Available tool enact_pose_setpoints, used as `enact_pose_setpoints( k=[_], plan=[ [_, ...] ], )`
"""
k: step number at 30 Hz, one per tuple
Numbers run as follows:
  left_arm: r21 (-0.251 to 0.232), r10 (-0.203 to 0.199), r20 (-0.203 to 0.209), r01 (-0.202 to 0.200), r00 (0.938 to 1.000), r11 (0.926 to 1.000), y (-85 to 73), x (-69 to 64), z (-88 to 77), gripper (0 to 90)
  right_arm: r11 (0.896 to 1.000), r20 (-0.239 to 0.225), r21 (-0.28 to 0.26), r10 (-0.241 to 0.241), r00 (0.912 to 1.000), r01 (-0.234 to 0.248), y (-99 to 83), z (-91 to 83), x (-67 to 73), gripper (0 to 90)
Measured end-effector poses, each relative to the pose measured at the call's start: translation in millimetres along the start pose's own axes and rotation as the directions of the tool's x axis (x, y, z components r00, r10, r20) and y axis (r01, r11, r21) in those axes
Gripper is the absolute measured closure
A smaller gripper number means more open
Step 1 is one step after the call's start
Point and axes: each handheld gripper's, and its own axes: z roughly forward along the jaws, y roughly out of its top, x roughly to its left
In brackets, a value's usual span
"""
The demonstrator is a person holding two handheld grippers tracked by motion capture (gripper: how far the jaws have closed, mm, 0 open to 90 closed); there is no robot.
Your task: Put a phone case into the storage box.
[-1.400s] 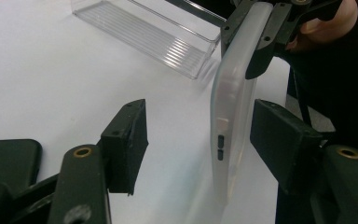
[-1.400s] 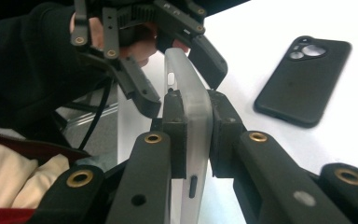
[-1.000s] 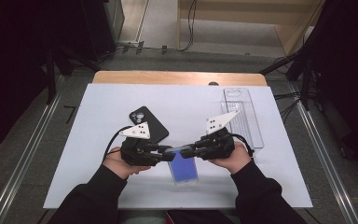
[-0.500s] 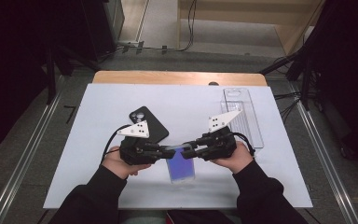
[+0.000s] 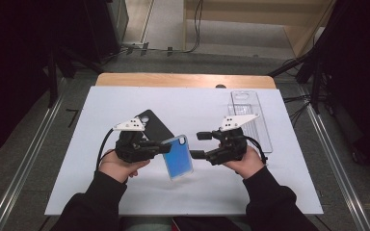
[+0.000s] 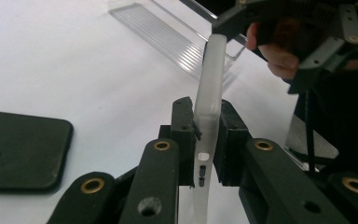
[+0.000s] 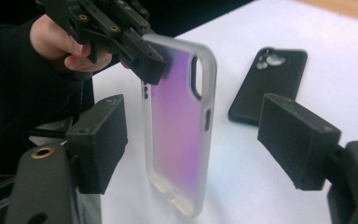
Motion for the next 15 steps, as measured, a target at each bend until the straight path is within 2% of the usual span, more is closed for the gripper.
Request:
enact_pose_setpoints(
  k=[3,4,7,9,13,15],
  plan=[
    [-0.013,-0.030,-0.034,0.030,0.9989,0.9995,0.7,1.2,-1.6,80.7,0.999,0.011,-0.022,0.042,0.9991,-0.042,-2.1,3.6,-2.7,7.5],
    [-0.016,-0.038,-0.040,0.037,0.9985,0.9992,0.8,1.6,-2.1,80.7,0.998,0.032,-0.042,0.055,0.9980,-0.053,-3.4,4.9,-3.1,0.0],
    [-0.034,-0.065,-0.063,0.063,0.9959,0.9974,1.4,2.5,-3.7,80.7,0.997,0.093,-0.062,0.051,0.9944,-0.045,-5.6,6.9,-2.1,0.0],
    [-0.037,-0.073,-0.080,0.070,0.9941,0.9968,1.7,2.5,-3.9,80.6,0.997,0.149,-0.064,0.045,0.9878,-0.036,-6.8,8.9,0.8,0.0],
    [-0.046,-0.093,-0.108,0.089,0.9898,0.9950,2.3,2.4,-4.8,80.7,0.997,0.179,-0.057,0.069,0.9815,-0.060,-7.7,15.5,8.5,4.3],
    [-0.054,-0.109,-0.126,0.103,0.9861,0.9932,2.7,1.9,-4.7,80.6,0.994,0.208,-0.072,0.094,0.9736,-0.080,-8.2,20.5,12.3,4.3]
  ],
)
